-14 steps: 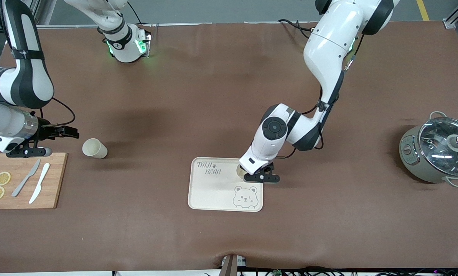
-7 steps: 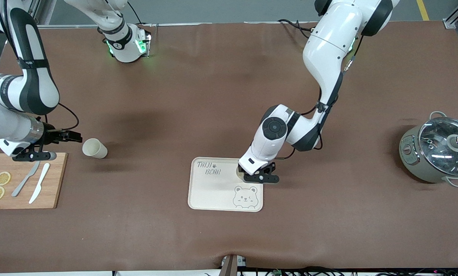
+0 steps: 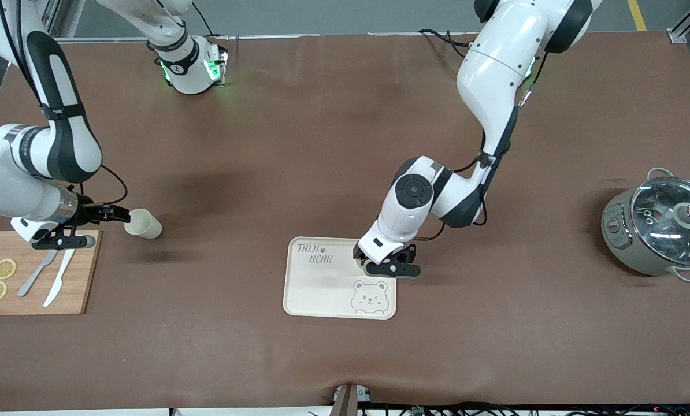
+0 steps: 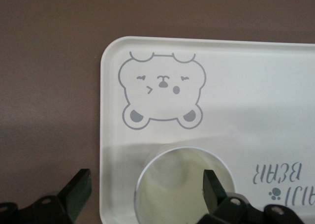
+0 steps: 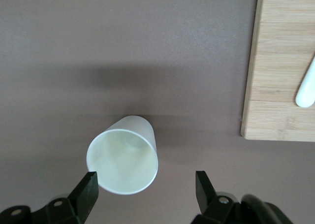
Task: Place white IKEA cup upright on tray with both arms
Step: 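Set the cup upright on the tray while the right gripper reaches the other cup, then open and withdraw the left gripper while the right gripper grasps the cup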
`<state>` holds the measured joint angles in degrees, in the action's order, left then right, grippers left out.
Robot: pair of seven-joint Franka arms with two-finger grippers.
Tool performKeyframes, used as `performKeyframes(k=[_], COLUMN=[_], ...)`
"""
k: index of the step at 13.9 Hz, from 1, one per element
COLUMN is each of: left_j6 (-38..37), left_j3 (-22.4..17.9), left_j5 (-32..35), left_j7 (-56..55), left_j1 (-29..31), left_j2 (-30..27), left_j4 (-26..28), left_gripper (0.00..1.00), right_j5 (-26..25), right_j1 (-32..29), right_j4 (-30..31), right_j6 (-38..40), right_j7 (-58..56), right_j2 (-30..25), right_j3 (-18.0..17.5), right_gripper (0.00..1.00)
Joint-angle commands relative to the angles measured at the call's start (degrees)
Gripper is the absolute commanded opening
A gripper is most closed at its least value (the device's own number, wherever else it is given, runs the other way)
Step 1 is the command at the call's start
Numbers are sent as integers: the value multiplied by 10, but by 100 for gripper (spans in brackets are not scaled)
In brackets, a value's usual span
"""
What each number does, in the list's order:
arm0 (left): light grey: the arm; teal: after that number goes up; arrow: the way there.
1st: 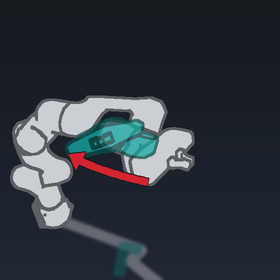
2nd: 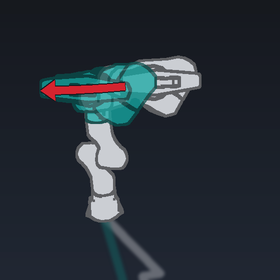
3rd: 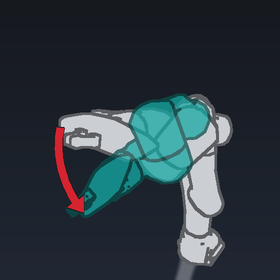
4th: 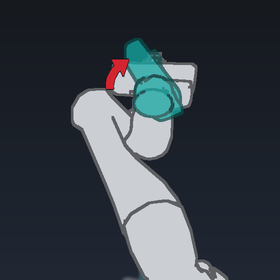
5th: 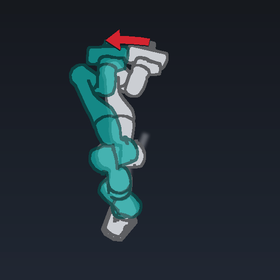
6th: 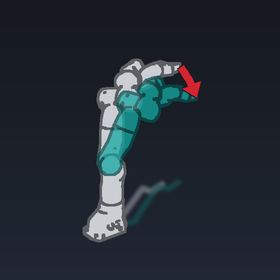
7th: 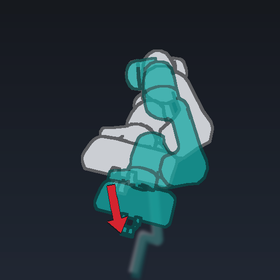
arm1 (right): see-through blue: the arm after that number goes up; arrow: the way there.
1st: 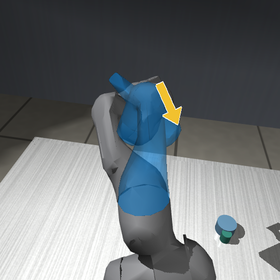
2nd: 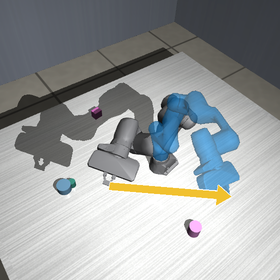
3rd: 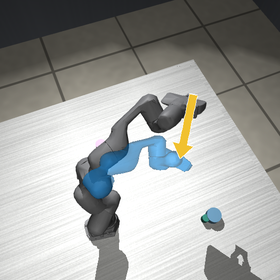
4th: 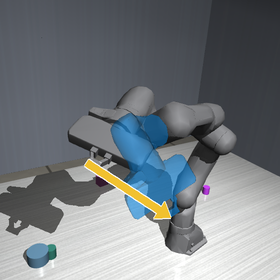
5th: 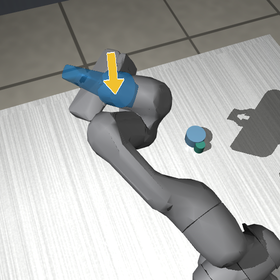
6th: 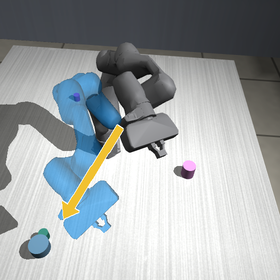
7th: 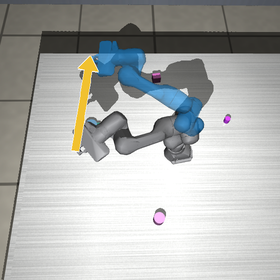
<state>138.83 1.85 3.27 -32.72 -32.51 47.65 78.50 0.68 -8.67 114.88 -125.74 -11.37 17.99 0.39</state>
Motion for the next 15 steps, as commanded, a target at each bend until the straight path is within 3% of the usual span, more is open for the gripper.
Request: performKeyframes(k=[1,5,10,14,15], left_j6=[-63,-169,-249,-282,-298], left_j3=[-5,-3,1,2,1], left_j5=[33,32,24,4,1], left_j7=[4,63,171,288,308], left_j1=[5,35,95,172,187], left_j2=[-41,-112,-215,-293,-303], left_j4=[5,20,85,136,136], left_gripper=[100,100,100,100,100], right_j5=[-3,-3,-3,-3,-3], right_j1=[-13,-12,-11,-8,-8], right_j4=[35,41,54,53,52], right_j6=[-53,-72,-97,-92,-88], right_j7=[-6,-5,-4,1,1], right_j2=[3,20,28,30,29], right_j3=[-7,-7,-7,-7,-7], right_gripper=[84,64,44,0,0])
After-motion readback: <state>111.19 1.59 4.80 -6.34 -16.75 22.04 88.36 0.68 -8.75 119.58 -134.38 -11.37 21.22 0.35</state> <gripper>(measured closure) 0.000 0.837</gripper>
